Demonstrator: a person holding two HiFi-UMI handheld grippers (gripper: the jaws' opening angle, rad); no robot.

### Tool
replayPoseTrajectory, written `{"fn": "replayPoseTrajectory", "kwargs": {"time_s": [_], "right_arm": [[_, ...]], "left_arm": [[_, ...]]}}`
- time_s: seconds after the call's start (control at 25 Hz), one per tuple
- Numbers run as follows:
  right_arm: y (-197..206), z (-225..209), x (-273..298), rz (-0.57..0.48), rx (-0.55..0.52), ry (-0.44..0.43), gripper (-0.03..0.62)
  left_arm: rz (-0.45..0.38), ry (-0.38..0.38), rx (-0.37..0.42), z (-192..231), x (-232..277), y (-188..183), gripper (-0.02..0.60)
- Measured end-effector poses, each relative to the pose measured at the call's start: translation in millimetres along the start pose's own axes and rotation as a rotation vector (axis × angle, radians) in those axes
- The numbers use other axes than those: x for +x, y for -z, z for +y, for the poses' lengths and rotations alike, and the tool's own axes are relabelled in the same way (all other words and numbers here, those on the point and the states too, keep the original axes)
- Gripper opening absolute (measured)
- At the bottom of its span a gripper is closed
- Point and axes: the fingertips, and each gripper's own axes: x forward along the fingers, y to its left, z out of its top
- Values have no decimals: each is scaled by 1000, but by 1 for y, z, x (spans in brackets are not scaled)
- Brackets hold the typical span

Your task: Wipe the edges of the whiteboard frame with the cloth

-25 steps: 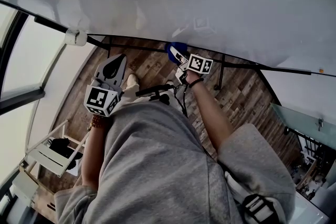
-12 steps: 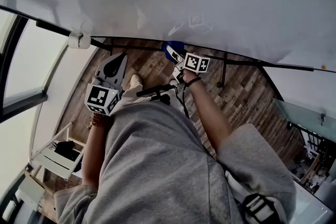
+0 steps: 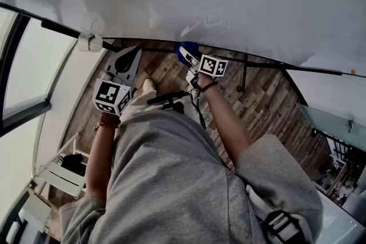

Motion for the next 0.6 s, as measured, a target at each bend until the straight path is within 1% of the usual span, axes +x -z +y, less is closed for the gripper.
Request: {"fn": "replayPoseTrajectory", "kwargs": {"time_s": [0.12, 0.32, 0.6], "right_arm": [[1, 4, 2, -4, 1, 1, 114], [8, 10, 14, -2, 4, 0, 114], [8, 15, 17, 0, 1, -4, 114]], "left_arm": [[-5, 3, -15, 1, -2, -2, 6], [4, 3, -30, 12, -7, 9, 6], [-1, 4, -28, 19, -11, 5, 6]]}}
